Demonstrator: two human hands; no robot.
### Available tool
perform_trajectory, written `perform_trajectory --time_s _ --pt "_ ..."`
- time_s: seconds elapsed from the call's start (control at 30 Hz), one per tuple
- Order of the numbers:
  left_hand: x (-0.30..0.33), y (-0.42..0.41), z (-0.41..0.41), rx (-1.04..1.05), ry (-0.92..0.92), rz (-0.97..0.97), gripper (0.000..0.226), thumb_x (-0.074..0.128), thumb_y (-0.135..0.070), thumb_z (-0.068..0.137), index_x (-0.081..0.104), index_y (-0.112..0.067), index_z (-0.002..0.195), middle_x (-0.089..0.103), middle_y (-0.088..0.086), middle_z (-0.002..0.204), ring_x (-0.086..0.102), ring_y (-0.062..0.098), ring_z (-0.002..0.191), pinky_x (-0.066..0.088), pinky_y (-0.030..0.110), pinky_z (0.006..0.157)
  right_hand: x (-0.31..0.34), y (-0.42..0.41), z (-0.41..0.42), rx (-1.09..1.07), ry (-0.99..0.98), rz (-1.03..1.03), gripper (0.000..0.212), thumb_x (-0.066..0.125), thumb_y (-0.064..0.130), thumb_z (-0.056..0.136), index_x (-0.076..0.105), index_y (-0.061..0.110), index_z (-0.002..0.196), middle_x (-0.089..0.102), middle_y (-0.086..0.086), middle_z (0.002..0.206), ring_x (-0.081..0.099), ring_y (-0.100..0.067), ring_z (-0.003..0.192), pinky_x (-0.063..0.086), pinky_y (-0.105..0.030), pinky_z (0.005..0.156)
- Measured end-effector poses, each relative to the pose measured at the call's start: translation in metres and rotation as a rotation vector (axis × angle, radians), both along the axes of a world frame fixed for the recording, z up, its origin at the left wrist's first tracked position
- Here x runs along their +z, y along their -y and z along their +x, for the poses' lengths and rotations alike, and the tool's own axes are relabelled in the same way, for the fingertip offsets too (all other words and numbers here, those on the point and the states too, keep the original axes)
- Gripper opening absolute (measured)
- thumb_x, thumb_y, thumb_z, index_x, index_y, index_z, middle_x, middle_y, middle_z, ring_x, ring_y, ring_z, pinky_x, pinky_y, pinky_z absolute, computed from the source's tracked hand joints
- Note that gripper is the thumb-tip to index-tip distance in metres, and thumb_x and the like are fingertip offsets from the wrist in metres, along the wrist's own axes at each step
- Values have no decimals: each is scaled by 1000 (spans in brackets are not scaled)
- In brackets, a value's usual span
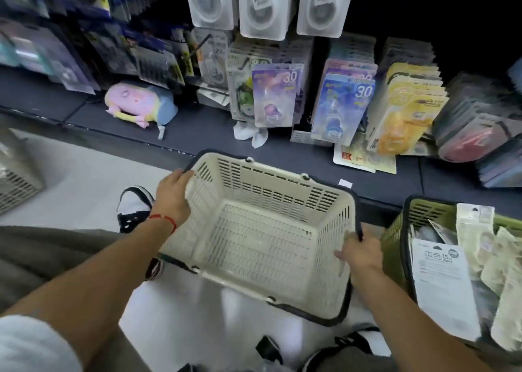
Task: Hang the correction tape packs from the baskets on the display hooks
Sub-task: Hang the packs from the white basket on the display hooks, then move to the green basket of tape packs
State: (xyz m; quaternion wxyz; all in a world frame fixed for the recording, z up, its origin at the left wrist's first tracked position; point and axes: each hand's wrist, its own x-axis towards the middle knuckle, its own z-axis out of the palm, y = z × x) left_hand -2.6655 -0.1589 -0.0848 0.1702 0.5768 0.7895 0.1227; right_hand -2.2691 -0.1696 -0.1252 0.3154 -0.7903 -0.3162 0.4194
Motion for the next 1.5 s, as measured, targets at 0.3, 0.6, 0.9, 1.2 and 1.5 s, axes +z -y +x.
perform_trajectory --time_s 0.3,0.6,0.9,1.2,1.5 --pt "-14 106 192 -422 78 -276 81 56 -41 100 14 -21 166 42 12 159 51 35 135 45 49 111 22 -8 -66 417 -646 -124 22 53 9 107 73 14 114 80 -7 106 74 -22 94 64 -38 79" --pt "-32 90 109 -75 -135 -280 85 49 -5 102 -1 -24 168 62 21 135 65 39 112 52 48 92 35 8 -16 641 389 221 28 55 9 101 71 16 123 72 -5 121 68 -24 109 53 -33 96" --pt "-7 72 265 -485 113 34 66 56 -11 97 37 -15 160 28 12 168 21 31 157 21 41 127 47 57 57 309 765 6 41 61 18 96 56 9 135 55 -14 133 51 -34 124 44 -46 100" --pt "-11 56 368 -141 967 -415 49 57 -27 106 48 -18 153 56 8 150 55 28 135 45 43 117 33 88 104 376 236 -45 40 53 -6 88 68 5 124 68 -16 114 63 -34 106 47 -27 83" --pt "-43 20 335 101 840 -240 23 73 -12 92 69 -20 113 77 5 113 74 29 105 60 47 98 47 100 76 701 -53 68 53 54 -7 93 65 13 141 67 -6 138 62 -19 129 50 -30 110"
